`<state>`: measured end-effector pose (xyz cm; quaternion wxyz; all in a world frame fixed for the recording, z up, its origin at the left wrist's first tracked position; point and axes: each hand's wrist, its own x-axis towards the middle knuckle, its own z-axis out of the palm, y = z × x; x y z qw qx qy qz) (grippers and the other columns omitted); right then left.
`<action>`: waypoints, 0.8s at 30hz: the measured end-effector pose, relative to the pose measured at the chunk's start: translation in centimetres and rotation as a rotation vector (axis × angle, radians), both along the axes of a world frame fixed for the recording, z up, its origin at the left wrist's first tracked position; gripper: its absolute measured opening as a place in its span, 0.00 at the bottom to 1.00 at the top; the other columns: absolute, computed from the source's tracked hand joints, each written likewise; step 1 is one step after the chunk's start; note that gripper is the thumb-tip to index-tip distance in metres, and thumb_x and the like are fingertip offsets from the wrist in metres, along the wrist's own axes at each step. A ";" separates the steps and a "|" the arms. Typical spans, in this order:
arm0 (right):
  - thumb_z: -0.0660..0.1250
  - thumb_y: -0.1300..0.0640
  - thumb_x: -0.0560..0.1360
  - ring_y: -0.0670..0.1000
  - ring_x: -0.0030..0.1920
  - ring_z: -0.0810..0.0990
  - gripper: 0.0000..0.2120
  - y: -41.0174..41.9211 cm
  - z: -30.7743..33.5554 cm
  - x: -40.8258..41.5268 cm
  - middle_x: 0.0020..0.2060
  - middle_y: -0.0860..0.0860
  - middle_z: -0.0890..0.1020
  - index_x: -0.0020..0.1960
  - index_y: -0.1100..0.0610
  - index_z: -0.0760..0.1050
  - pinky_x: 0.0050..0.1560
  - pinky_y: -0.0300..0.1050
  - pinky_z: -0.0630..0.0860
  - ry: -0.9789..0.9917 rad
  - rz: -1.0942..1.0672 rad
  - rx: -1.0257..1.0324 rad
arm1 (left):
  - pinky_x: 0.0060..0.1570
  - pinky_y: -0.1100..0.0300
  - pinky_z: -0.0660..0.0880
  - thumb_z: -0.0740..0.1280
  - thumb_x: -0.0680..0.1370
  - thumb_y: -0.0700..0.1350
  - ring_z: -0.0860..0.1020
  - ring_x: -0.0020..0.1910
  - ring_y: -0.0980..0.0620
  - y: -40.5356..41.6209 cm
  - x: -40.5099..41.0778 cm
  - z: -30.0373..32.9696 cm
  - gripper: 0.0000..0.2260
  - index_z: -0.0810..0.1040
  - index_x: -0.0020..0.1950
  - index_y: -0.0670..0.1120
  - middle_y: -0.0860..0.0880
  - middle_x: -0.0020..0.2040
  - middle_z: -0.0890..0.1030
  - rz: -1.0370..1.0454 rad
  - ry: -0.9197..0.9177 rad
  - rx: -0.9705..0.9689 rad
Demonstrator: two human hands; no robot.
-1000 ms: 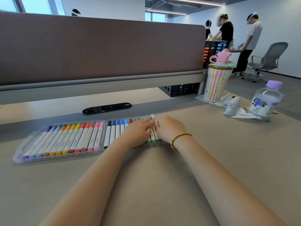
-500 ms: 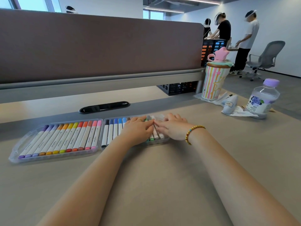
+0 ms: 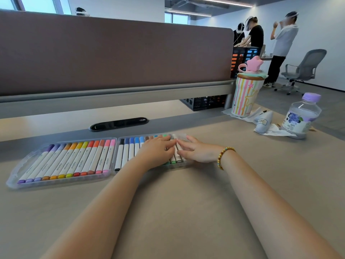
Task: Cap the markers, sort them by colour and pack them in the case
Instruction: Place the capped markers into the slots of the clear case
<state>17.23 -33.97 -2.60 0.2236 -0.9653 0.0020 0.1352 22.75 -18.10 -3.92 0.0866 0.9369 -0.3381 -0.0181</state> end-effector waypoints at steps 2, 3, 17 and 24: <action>0.54 0.40 0.79 0.51 0.77 0.45 0.30 0.2 -0.1 0.2 0.77 0.48 0.41 0.77 0.45 0.48 0.75 0.50 0.47 -0.012 0.000 -0.016 | 0.73 0.50 0.49 0.48 0.82 0.50 0.55 0.75 0.50 -0.1 0.0 -0.1 0.21 0.57 0.76 0.55 0.52 0.77 0.56 0.006 -0.021 -0.004; 0.54 0.40 0.79 0.52 0.77 0.45 0.30 0.2 -0.2 0.2 0.77 0.48 0.41 0.76 0.44 0.48 0.75 0.51 0.47 -0.014 -0.008 -0.025 | 0.73 0.51 0.50 0.49 0.82 0.49 0.56 0.75 0.50 -0.1 -0.1 0.0 0.21 0.58 0.75 0.54 0.52 0.76 0.57 0.007 -0.030 -0.013; 0.55 0.55 0.81 0.51 0.67 0.69 0.22 0.5 -2.4 0.3 0.68 0.53 0.69 0.73 0.57 0.59 0.65 0.44 0.66 -0.399 -0.321 0.375 | 0.66 0.48 0.60 0.48 0.80 0.52 0.60 0.70 0.44 -1.3 -0.5 0.1 0.21 0.61 0.74 0.55 0.47 0.73 0.62 0.128 -0.094 0.047; 0.54 0.55 0.79 0.59 0.62 0.70 0.16 1.0 -1.6 0.3 0.61 0.58 0.74 0.63 0.62 0.70 0.60 0.50 0.69 -0.416 -0.505 -0.033 | 0.71 0.44 0.51 0.48 0.80 0.55 0.56 0.74 0.45 -2.0 -1.0 0.1 0.23 0.59 0.75 0.53 0.46 0.75 0.59 0.158 -0.105 0.084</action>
